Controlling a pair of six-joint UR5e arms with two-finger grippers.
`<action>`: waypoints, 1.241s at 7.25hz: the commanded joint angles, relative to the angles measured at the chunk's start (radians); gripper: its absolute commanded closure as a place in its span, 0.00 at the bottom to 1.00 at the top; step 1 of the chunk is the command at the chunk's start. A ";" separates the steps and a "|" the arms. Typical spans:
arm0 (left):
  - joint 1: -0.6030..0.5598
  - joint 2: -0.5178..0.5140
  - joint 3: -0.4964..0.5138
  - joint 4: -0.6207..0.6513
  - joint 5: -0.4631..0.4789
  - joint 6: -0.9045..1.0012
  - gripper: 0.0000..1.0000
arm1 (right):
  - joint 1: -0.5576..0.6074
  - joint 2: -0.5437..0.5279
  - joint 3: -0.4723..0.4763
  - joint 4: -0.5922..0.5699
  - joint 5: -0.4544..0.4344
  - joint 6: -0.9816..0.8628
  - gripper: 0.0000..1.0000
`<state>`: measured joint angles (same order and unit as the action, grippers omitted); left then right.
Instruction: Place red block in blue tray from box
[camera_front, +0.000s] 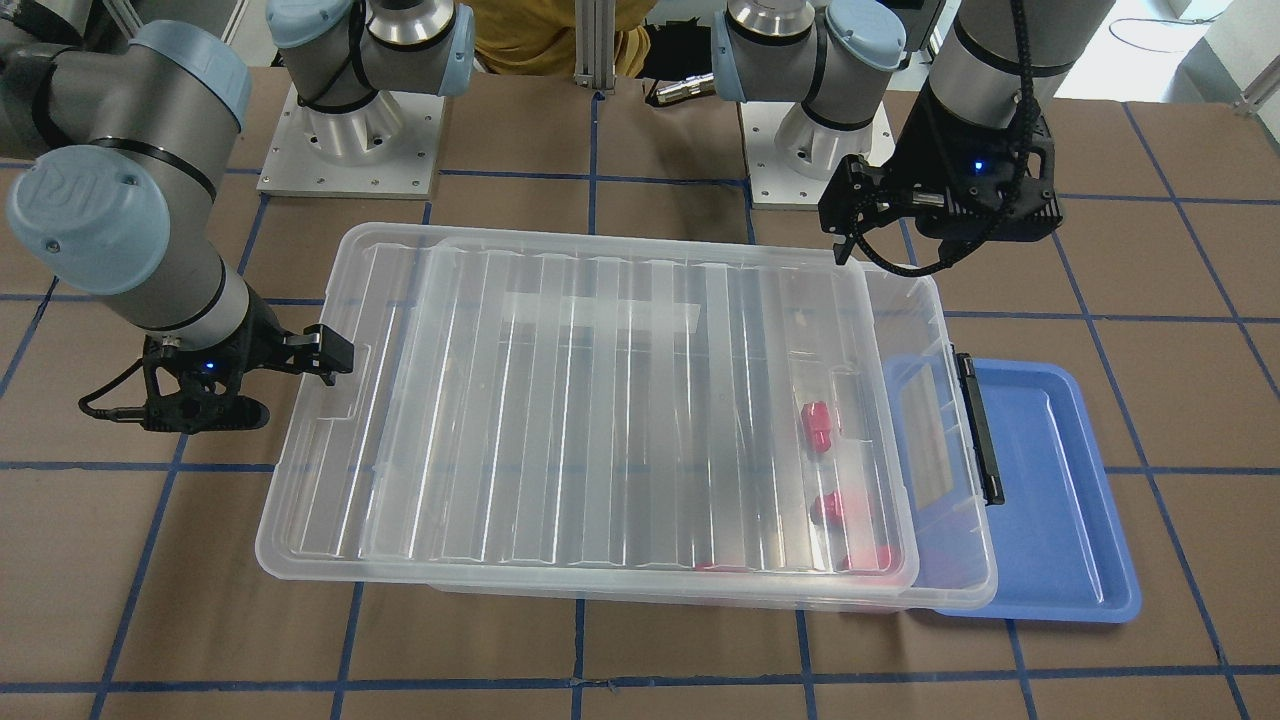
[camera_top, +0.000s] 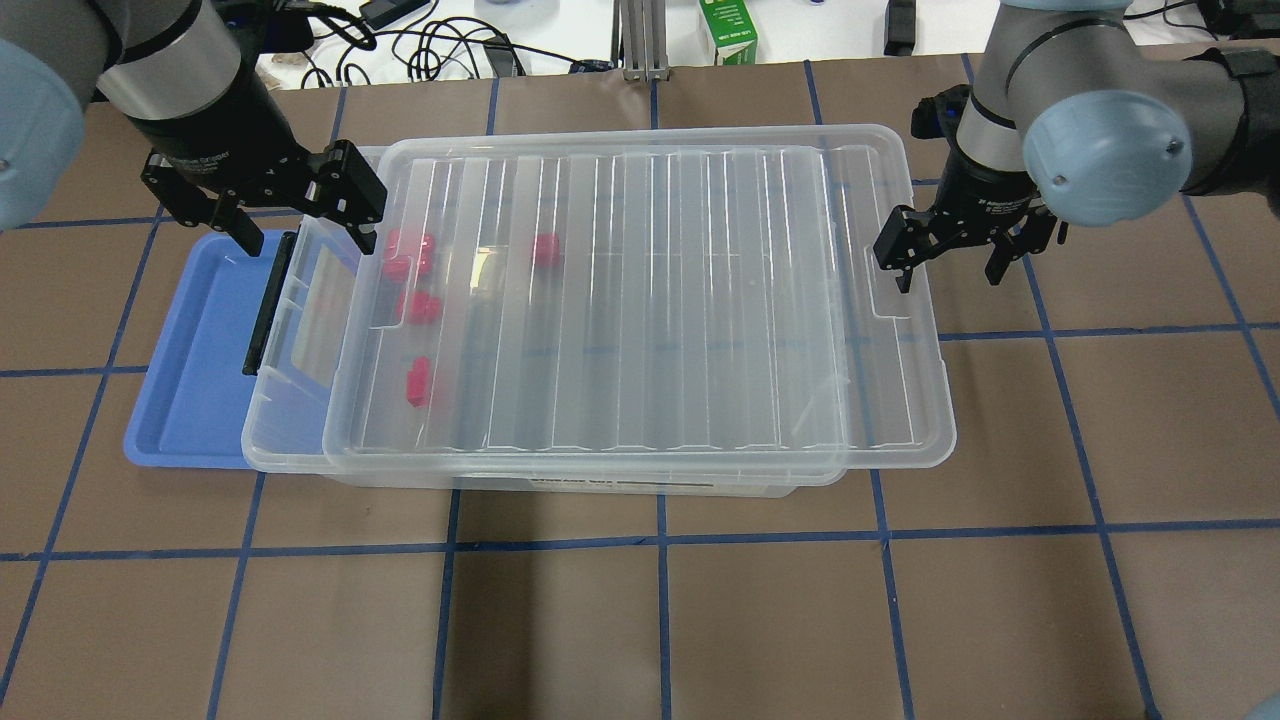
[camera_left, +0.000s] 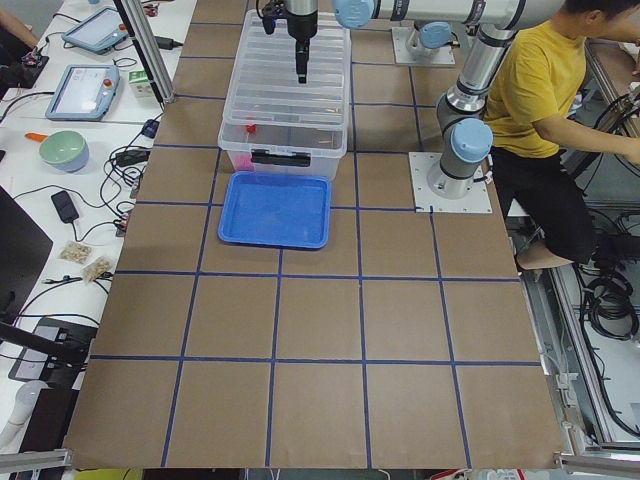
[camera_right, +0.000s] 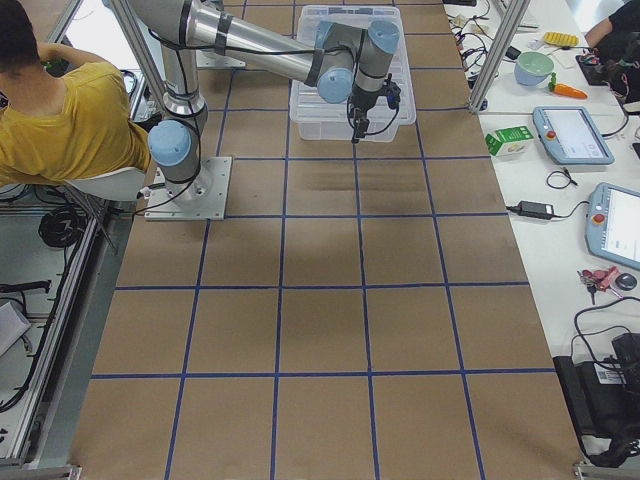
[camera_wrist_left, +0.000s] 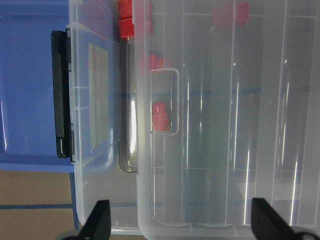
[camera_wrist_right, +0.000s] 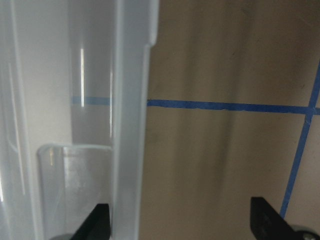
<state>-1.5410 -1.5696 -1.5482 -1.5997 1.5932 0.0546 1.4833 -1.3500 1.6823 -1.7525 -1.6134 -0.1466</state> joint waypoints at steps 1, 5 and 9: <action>-0.001 -0.004 0.000 0.012 0.001 -0.007 0.00 | -0.005 0.000 -0.003 -0.001 -0.016 -0.024 0.00; -0.001 -0.003 0.000 0.012 0.001 -0.010 0.00 | -0.012 -0.011 -0.015 0.013 -0.019 -0.051 0.00; -0.001 -0.003 0.000 0.012 0.001 -0.010 0.00 | -0.024 -0.009 -0.019 0.011 -0.060 -0.103 0.00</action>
<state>-1.5414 -1.5723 -1.5478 -1.5877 1.5942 0.0441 1.4665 -1.3594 1.6633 -1.7404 -1.6698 -0.2264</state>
